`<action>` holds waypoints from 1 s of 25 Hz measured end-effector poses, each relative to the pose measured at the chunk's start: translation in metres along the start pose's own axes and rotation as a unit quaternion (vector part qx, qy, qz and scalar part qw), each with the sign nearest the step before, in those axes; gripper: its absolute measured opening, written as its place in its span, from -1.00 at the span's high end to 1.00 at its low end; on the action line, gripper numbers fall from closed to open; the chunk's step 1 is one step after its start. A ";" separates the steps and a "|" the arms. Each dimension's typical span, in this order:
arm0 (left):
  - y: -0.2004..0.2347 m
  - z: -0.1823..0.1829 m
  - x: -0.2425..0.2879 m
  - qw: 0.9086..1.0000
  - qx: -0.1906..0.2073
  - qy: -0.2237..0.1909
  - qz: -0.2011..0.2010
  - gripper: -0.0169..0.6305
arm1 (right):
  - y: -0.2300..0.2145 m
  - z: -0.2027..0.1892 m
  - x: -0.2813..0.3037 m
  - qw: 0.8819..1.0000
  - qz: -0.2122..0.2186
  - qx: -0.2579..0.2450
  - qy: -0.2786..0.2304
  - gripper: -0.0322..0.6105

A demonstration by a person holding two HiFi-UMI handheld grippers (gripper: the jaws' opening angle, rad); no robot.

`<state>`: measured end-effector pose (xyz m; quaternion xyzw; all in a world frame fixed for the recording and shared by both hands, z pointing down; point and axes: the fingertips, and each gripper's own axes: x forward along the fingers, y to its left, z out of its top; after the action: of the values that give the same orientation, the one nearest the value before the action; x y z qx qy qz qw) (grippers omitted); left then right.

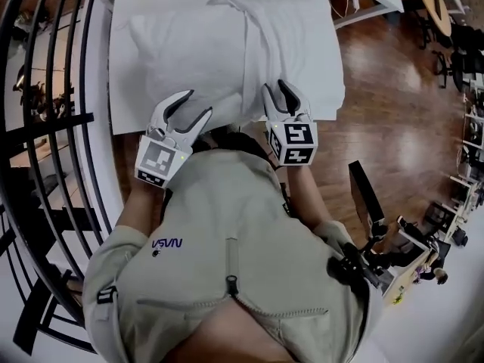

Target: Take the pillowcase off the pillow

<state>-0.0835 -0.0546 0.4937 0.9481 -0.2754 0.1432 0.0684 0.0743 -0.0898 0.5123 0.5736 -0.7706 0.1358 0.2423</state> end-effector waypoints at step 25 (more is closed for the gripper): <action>0.020 0.009 0.028 0.985 0.091 0.093 0.109 0.86 | 0.010 -0.043 -0.022 0.996 -0.020 -0.086 0.018 0.86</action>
<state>-0.0699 -0.0873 0.4946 0.8973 -0.3553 0.2618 -0.0093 0.0793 -0.0477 0.5374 0.5634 -0.7634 0.0745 0.3070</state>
